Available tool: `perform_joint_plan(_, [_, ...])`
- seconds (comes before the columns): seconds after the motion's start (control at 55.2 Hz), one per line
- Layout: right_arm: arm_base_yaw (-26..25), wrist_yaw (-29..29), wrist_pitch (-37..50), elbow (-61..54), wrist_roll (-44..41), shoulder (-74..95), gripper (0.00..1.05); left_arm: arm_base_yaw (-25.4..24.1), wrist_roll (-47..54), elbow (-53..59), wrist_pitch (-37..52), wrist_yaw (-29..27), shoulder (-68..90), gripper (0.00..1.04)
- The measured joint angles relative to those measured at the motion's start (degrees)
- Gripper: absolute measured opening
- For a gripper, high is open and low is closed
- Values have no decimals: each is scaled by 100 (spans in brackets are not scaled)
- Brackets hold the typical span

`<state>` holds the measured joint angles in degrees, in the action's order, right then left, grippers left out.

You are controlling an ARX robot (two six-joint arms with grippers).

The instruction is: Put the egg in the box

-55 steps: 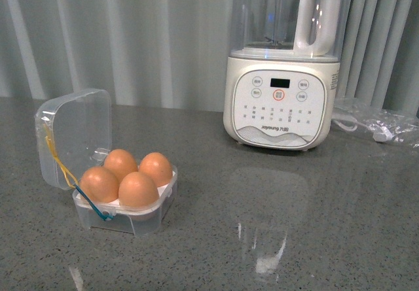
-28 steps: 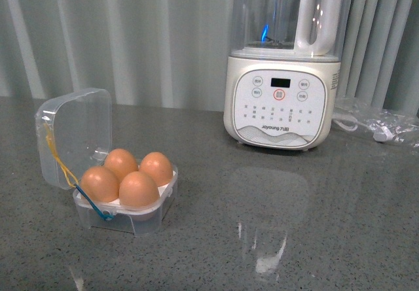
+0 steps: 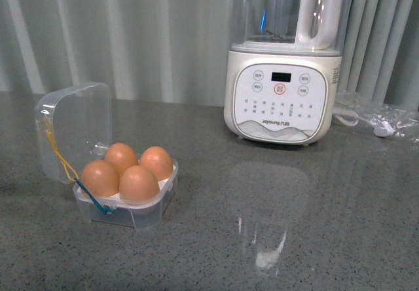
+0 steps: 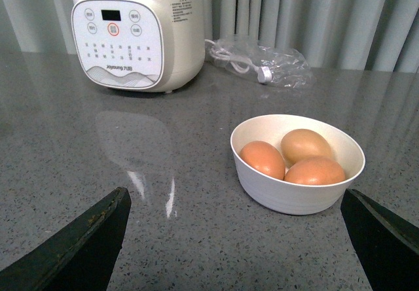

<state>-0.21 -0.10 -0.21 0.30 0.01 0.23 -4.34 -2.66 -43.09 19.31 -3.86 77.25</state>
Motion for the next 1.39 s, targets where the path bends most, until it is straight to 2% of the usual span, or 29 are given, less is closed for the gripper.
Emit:
perform_joint_plan(0.434, [0,2,0,0,-2,0,98,798,-125,-90,437,-111,544,98])
perform_joint_plan(0.633, [0,2,0,0,-2,0,98,1390,-271,-76,376,-177,348,98])
perform_joint_plan(0.778, [0,2,0,0,-2,0,98,2105,-387,20,190,-173,0,98])
perform_joint_plan(0.869, [0,0,0,0,-2,0,98,2374,-376,26,122,-205,-160,98])
perform_joint_plan(1.122, [0,0,0,0,-2,0,98,2671,-2,-35,-323,-404,-855,98])
perform_joint_plan(1.231, [0,2,0,0,-2,0,98,2859,350,-59,-793,-461,-1513,98])
perform_joint_plan(1.394, [0,0,0,0,-2,0,98,2909,603,-31,-1213,-516,-2124,98])
